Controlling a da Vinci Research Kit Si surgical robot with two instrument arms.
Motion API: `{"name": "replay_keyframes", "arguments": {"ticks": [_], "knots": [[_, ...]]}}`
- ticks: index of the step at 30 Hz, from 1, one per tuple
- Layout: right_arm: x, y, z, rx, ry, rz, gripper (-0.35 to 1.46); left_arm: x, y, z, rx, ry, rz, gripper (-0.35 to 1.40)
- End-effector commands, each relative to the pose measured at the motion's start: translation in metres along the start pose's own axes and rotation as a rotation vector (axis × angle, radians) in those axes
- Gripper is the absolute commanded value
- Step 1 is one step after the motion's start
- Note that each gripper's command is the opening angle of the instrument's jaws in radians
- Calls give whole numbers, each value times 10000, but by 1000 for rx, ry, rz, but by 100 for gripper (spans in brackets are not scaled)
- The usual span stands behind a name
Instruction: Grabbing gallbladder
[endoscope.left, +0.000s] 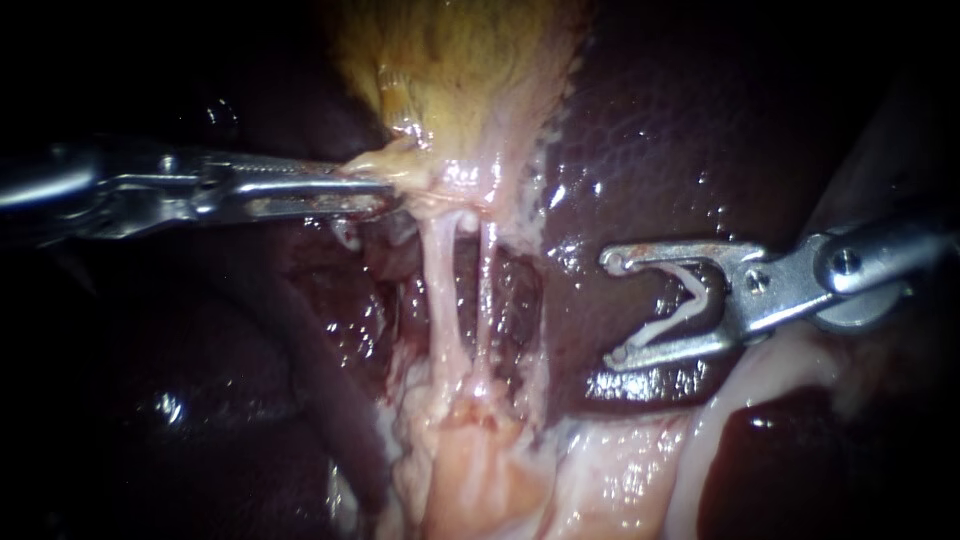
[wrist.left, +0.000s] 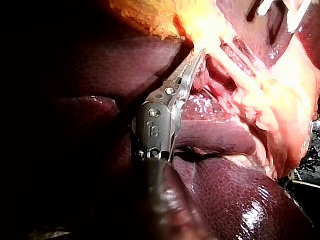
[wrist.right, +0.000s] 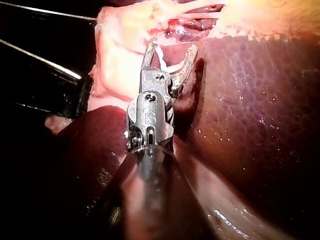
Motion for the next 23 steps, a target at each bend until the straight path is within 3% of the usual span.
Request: {"name": "replay_keyframes", "arguments": {"ticks": [1, 10, 23], "knots": [[0, 0, 0, 0, 0, 0, 50, 6, 1, -7, -8, 0, -3, -35], [0, 0, 0, 0, 0, 0, 50, 36, 3, -47, -18, 3, -20, -35], [0, 0, 0, 0, 0, 0, 50, 37, 4, -49, -16, 3, -21, -35]]}}
